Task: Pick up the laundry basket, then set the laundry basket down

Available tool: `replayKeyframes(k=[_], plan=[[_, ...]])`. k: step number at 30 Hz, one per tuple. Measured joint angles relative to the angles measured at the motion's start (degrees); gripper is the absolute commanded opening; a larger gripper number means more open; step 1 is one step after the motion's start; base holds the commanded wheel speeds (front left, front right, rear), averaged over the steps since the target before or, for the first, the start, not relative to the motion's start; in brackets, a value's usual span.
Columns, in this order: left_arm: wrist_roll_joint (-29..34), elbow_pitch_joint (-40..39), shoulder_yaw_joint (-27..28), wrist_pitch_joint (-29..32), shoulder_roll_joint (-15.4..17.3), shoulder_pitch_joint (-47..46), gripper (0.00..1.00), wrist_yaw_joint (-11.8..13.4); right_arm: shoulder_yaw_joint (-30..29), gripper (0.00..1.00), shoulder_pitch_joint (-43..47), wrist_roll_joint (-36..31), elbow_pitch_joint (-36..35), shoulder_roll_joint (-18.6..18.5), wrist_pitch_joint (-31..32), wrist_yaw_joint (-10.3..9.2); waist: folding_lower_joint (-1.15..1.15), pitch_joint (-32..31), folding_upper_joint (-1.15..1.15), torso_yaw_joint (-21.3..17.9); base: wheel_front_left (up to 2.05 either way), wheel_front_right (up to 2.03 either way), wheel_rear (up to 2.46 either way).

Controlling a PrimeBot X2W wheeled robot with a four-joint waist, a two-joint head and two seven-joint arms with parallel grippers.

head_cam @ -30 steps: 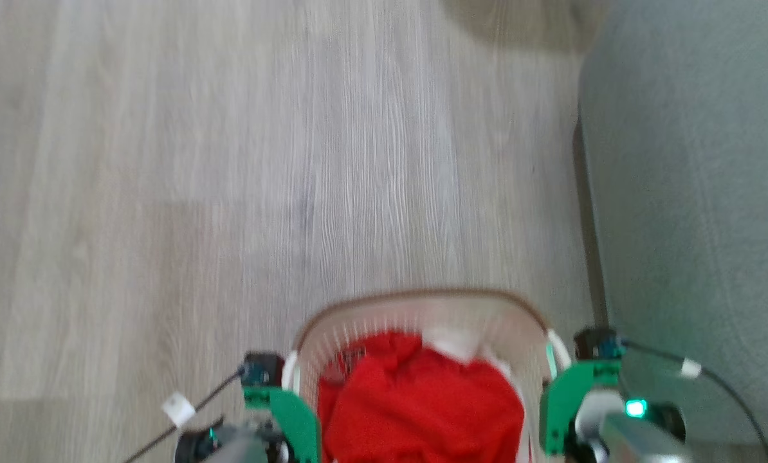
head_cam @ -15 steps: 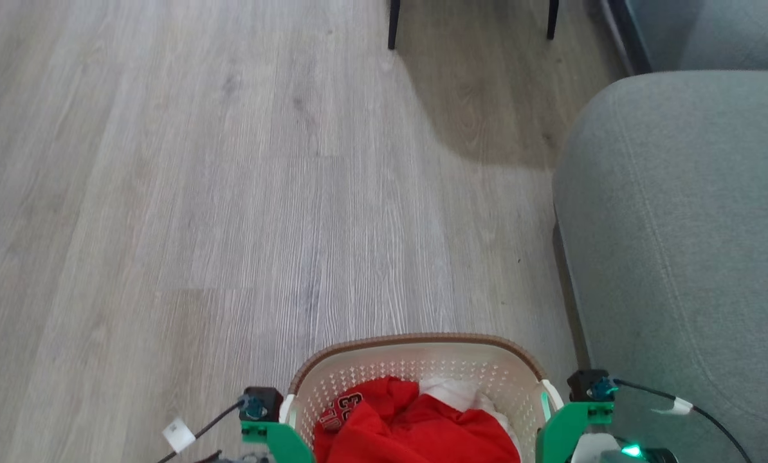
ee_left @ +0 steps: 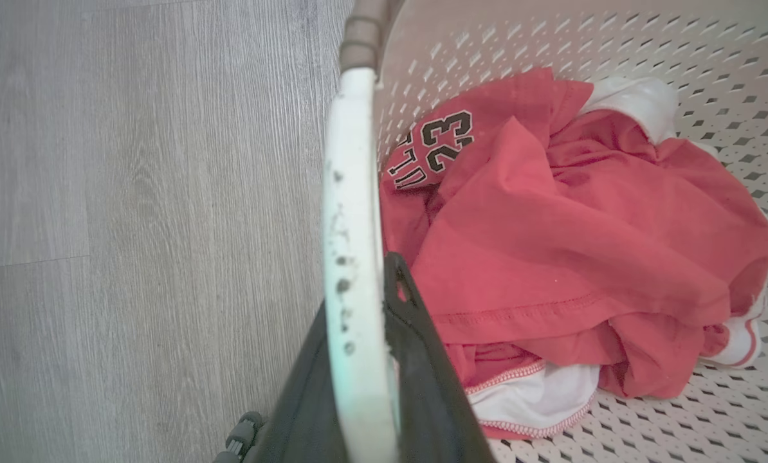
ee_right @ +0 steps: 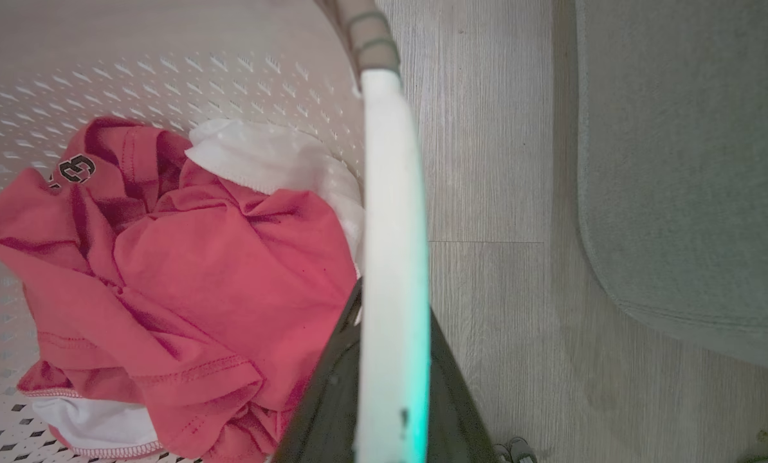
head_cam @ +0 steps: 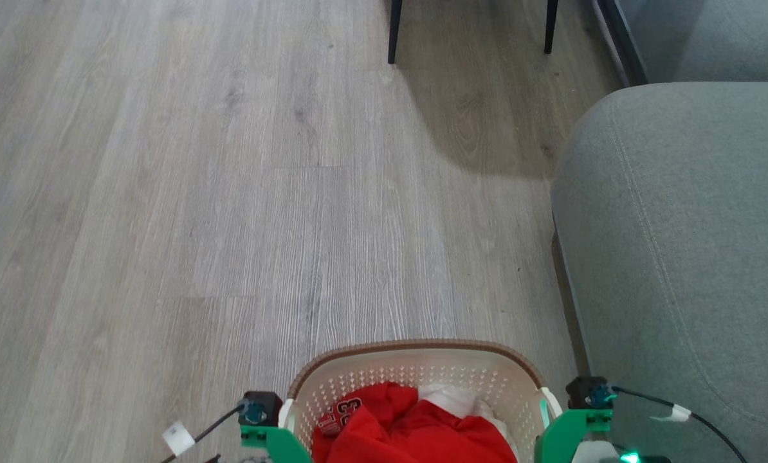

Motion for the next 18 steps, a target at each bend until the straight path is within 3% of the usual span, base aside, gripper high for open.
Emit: replayKeyframes(k=[18], plan=[[-1.94,1.24,-1.83,-0.75,0.02,-0.15,0.0,-0.42,5.34,0.0,-0.44,5.1,0.58,-0.01,-1.47,-0.01,0.0,0.31,0.0,-0.3,0.0,0.0,0.0]])
